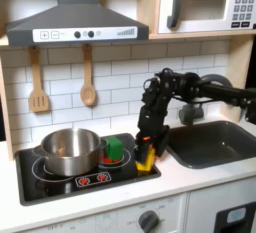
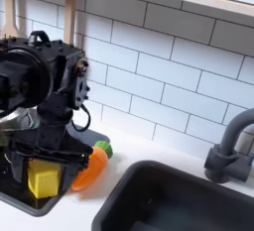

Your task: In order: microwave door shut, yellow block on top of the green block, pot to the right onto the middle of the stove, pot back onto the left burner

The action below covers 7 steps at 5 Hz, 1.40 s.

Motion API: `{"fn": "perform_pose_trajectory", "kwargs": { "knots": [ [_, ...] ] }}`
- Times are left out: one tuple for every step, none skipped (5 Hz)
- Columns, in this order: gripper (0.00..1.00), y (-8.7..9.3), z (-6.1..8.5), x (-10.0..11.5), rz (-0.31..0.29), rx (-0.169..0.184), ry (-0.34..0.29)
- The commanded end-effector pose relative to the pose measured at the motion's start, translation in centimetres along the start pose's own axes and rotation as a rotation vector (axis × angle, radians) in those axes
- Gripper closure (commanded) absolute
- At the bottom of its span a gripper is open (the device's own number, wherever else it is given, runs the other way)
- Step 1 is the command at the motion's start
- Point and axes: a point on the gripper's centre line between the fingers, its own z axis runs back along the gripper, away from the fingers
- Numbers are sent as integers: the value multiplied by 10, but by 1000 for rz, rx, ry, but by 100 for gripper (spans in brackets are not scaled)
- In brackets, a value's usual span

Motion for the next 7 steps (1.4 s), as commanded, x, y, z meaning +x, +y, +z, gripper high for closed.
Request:
{"fn": "perform_pose_trajectory", "kwargs": {
  "knots": [
    [0,-2,0,0,50,9,13],
    [0,-1,-2,4,62,13,14],
    [2,0,-2,7,64,14,4],
    [100,1,-1,5,61,20,8],
    [100,-1,1,4,56,16,4],
    [100,-1,1,2,54,18,5],
    [100,1,8,5,49,-30,10]
  ]
}}
